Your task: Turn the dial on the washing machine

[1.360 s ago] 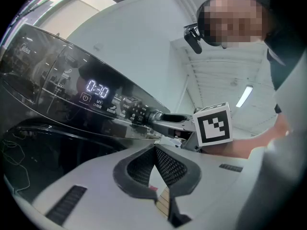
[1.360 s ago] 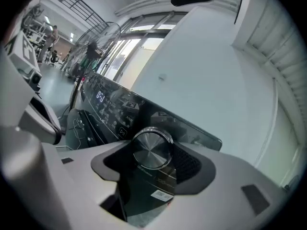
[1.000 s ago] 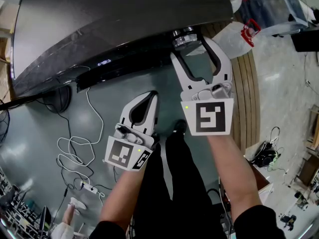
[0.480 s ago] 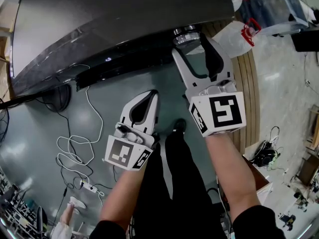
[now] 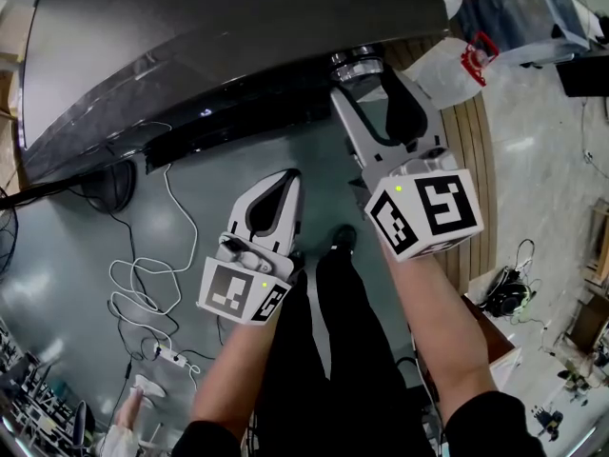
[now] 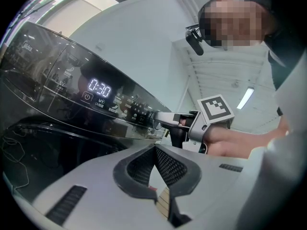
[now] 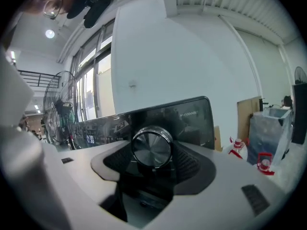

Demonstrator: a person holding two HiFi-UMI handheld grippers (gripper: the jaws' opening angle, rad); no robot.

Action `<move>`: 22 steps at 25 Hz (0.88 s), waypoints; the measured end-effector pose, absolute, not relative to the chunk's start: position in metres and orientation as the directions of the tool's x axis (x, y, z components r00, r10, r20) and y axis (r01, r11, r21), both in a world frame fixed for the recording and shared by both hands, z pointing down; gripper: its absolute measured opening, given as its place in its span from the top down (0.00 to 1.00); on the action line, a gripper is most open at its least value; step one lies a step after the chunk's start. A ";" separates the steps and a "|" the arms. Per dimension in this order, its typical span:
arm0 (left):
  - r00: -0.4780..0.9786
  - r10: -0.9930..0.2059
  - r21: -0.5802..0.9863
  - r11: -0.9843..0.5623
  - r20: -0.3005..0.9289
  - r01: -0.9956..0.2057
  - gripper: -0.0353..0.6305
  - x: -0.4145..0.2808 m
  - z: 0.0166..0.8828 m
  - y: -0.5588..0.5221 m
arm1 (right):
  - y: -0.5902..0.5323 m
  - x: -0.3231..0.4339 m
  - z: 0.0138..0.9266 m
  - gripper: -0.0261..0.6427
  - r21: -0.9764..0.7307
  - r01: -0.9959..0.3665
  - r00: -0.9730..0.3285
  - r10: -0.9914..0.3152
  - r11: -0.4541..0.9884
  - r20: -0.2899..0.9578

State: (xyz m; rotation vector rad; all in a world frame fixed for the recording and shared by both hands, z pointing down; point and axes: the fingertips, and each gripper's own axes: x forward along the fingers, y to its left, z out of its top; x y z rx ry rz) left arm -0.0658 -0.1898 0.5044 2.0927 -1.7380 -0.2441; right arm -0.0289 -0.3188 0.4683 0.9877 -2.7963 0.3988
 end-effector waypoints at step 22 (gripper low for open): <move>0.196 -0.973 0.415 -0.129 0.123 -0.901 0.92 -0.071 0.502 -0.192 | -0.323 -0.023 0.472 0.53 -0.536 -0.574 -0.797 -0.572 0.619 0.193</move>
